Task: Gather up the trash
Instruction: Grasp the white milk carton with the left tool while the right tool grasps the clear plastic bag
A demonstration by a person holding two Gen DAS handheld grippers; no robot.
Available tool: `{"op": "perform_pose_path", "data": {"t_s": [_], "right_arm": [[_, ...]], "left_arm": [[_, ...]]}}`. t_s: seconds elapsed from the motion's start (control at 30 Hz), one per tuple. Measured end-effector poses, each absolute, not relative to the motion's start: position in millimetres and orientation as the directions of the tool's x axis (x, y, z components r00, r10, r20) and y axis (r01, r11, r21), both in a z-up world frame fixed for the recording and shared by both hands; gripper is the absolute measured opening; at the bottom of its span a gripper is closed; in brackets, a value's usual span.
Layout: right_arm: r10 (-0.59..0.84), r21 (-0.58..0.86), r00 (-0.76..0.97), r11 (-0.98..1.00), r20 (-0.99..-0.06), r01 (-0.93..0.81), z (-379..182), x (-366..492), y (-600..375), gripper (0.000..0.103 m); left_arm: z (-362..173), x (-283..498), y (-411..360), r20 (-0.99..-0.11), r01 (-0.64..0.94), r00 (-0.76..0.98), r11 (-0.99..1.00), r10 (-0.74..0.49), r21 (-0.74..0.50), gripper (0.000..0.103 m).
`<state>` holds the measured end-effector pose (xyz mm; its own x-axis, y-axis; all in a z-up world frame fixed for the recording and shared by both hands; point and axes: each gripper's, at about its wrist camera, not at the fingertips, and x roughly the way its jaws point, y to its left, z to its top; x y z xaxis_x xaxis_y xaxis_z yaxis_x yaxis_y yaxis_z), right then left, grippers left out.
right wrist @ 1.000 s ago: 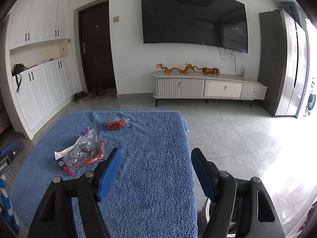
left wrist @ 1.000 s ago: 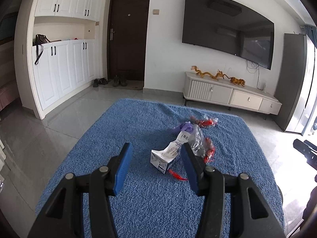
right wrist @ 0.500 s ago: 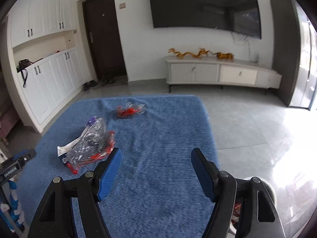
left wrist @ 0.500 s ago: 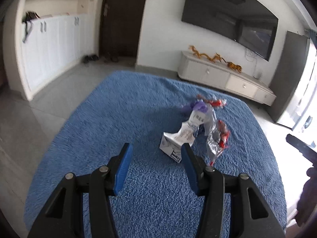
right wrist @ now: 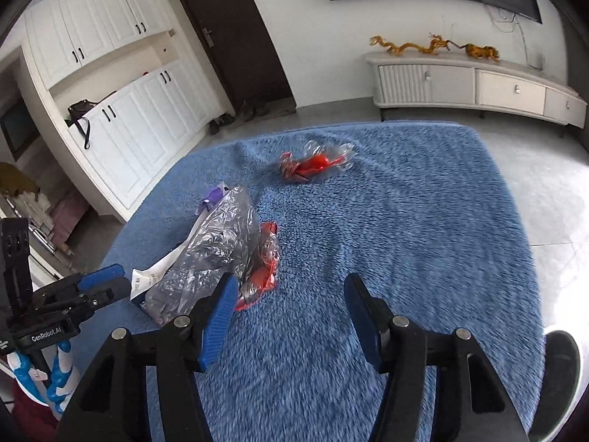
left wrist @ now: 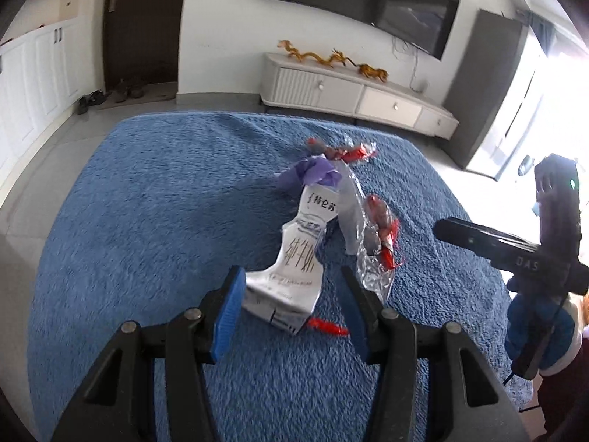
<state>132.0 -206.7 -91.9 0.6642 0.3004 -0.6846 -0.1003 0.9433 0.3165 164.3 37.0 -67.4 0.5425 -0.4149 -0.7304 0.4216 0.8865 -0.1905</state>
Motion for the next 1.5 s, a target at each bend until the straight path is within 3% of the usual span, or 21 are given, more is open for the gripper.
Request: {"op": "perform_pose_path", "data": {"t_s": [0.6, 0.87, 1.03, 1.5], "right_arm": [[0.471, 0.473, 0.561, 0.868, -0.681, -0.154, -123, 170, -201, 0.049], [0.486, 0.464, 0.548, 0.865, -0.681, -0.191, -122, 175, -191, 0.036], [0.490, 0.451, 0.536, 0.866, -0.687, -0.215, -124, 177, -187, 0.017], [0.445, 0.446, 0.589, 0.882, -0.674, -0.155, -115, 136, -230, 0.012]], "left_arm": [[-79, 184, 30, -0.769, 0.461, 0.541, 0.885, -0.341, -0.068, 0.049], [-79, 194, 31, -0.783, 0.491, 0.506, 0.867, -0.362, -0.084, 0.049], [-80, 193, 29, -0.785, 0.505, 0.498, 0.859, -0.368, -0.082, 0.049], [-96, 204, 13, -0.818, 0.520, 0.381, 0.831, -0.432, -0.197, 0.049]]}}
